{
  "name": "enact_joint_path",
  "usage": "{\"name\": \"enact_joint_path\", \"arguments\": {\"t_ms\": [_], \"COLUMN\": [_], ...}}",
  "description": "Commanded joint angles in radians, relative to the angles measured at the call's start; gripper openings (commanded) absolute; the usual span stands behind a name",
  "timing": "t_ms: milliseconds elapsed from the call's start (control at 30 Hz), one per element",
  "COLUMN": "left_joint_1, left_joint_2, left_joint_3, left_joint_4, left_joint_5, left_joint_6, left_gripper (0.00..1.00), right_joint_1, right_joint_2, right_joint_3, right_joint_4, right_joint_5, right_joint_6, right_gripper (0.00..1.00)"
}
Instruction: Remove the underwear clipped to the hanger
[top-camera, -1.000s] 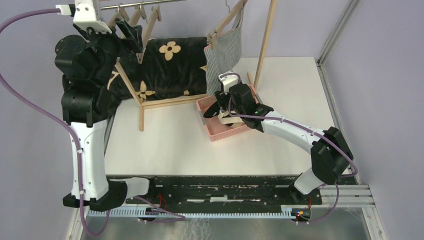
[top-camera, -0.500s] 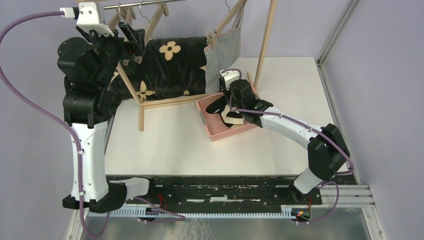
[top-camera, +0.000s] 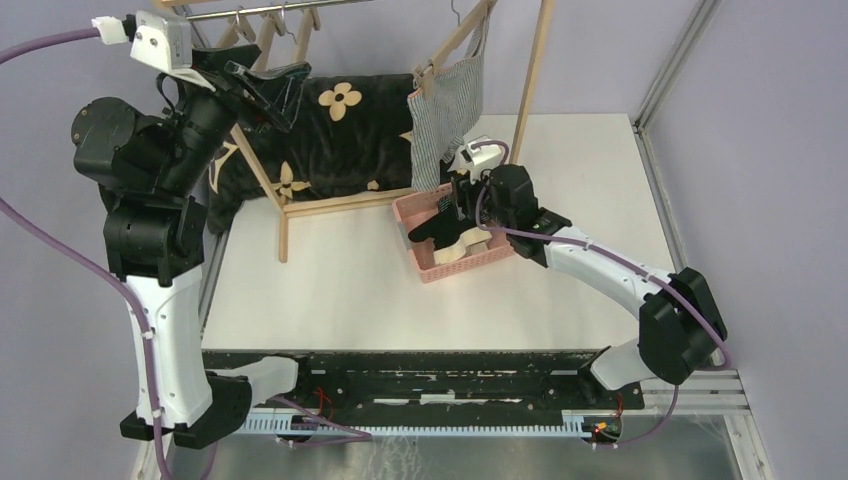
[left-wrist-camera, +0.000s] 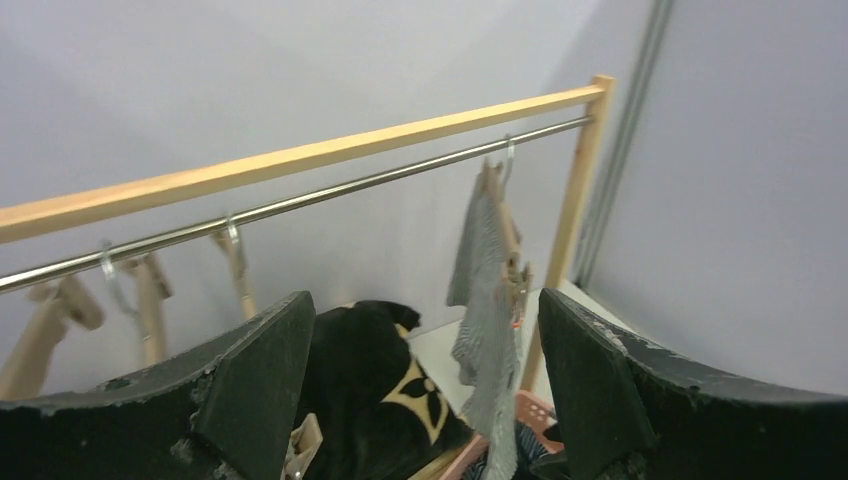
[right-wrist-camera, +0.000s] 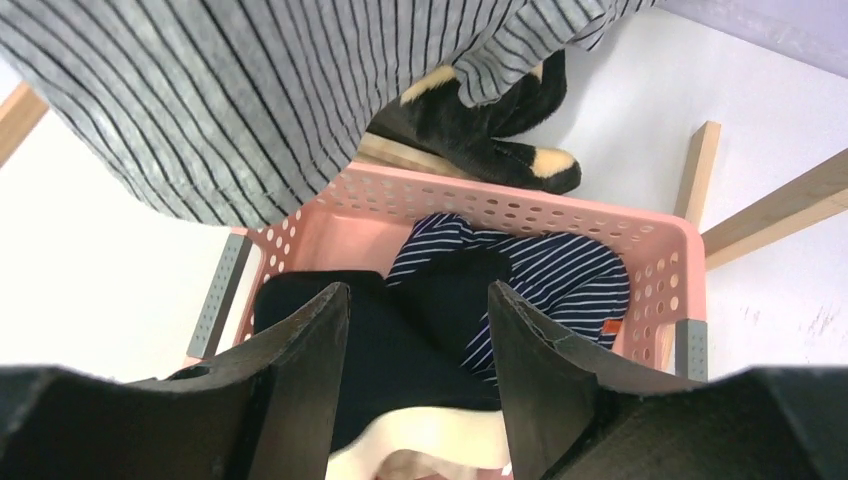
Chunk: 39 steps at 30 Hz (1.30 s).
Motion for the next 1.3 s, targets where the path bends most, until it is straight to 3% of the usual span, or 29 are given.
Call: {"name": "enact_joint_path", "arguments": {"t_ms": [0, 167, 433, 600, 800, 1167, 1267], "left_joint_1": [-0.031, -0.153, -0.327, -0.350, -0.354, -0.354, -0.355], "left_joint_2": [0.064, 0.169, 0.421, 0.535, 0.609, 0.702, 0.715], "left_joint_3": [0.039, 0.083, 0.299, 0.388, 0.381, 0.394, 0.392], "left_joint_4": [0.059, 0.049, -0.023, -0.008, 0.069, 0.182, 0.192], "left_joint_5": [0.175, 0.126, -0.019, -0.096, -0.136, -0.128, -0.124], "left_joint_6": [-0.074, -0.021, 0.084, 0.117, 0.135, 0.114, 0.112], "left_gripper": [0.87, 0.87, 0.87, 0.87, 0.87, 0.88, 0.84], "right_joint_1": [-0.029, -0.039, -0.039, -0.039, -0.038, -0.038, -0.038], "right_joint_2": [-0.016, -0.025, -0.042, -0.057, -0.068, -0.094, -0.099], "right_joint_3": [0.044, 0.022, 0.016, 0.002, -0.017, -0.048, -0.050], "right_joint_4": [0.065, 0.087, 0.070, 0.071, 0.083, 0.096, 0.093], "right_joint_5": [-0.065, -0.096, -0.099, -0.106, -0.134, -0.160, -0.164], "right_joint_6": [0.040, 0.065, 0.066, 0.077, 0.091, 0.087, 0.084], "right_gripper": [0.62, 0.64, 0.65, 0.65, 0.64, 0.64, 0.64]}}
